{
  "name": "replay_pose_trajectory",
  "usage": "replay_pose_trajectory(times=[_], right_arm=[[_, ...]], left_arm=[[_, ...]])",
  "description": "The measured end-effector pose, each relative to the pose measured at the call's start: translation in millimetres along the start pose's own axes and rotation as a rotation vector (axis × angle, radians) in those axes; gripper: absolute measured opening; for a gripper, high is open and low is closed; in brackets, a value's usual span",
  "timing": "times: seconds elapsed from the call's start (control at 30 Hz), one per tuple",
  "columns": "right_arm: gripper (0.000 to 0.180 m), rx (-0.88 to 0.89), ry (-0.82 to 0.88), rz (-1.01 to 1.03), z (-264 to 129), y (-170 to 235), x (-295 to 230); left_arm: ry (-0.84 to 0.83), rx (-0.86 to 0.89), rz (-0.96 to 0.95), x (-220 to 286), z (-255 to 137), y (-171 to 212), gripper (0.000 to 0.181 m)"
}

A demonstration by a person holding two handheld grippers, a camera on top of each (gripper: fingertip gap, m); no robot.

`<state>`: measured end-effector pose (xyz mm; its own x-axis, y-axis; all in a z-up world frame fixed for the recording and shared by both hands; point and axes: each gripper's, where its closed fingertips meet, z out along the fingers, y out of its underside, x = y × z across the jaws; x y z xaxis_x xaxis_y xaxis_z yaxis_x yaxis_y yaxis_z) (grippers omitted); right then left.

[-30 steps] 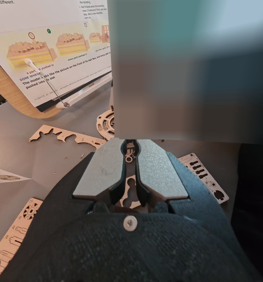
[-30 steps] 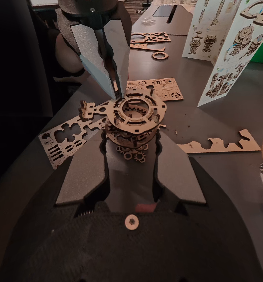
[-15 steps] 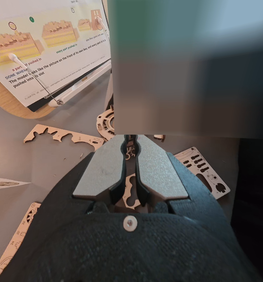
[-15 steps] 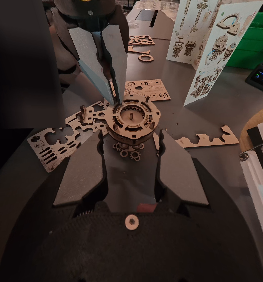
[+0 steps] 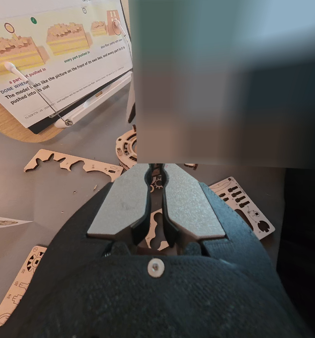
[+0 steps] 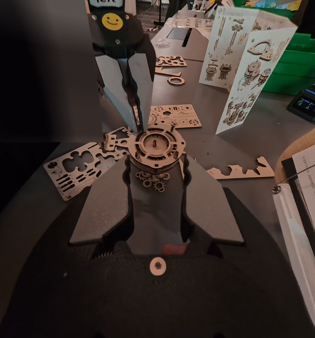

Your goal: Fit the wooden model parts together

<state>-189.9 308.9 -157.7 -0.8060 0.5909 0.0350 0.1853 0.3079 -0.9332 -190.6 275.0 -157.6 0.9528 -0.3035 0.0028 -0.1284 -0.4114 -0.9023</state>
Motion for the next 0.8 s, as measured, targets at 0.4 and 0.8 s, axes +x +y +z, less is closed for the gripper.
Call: replay_pose_trajectory(times=[0.4, 0.8], right_arm=[[0.027, -0.058, -0.044, 0.045, -2, 3, -4], [0.020, -0.073, -0.036, 0.034, -1, 5, -4]], left_arm=[[0.009, 0.005, -0.006, 0, 0, 2, 0.001], [0.011, 0.020, -0.004, 0, 1, 1, 0.000]])
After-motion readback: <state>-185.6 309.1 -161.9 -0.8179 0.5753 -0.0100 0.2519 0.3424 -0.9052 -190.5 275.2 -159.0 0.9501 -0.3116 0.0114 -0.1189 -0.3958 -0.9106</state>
